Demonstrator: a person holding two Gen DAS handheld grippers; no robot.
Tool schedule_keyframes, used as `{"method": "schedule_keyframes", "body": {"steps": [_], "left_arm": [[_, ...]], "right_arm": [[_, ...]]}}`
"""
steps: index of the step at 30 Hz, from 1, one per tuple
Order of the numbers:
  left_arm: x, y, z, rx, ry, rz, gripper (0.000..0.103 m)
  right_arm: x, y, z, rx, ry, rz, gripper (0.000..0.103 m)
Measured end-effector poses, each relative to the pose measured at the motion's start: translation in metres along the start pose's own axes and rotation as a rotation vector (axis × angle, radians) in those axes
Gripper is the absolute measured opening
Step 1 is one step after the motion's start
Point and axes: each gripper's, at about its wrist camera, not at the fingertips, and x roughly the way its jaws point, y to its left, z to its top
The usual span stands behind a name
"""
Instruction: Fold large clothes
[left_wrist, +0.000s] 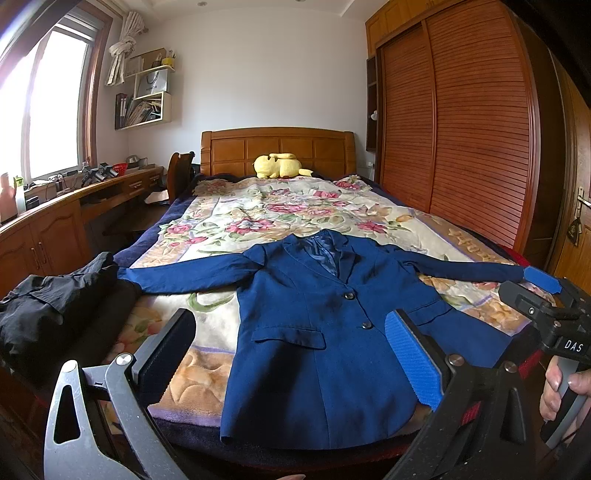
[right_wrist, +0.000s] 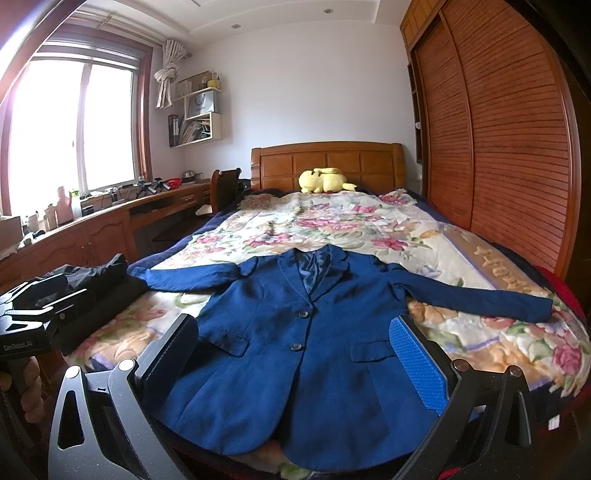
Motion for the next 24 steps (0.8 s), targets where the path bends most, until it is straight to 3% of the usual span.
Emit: {"method": "schedule_keyframes", "body": {"steps": [24], "left_arm": [[0.0026,0.0051,-0.0039,-0.009,0.008,0.003,0.103]], "right_arm": [[0.0005,-0.0022,-0.0006,0.000,-0.003,0.013,0.103]]}}
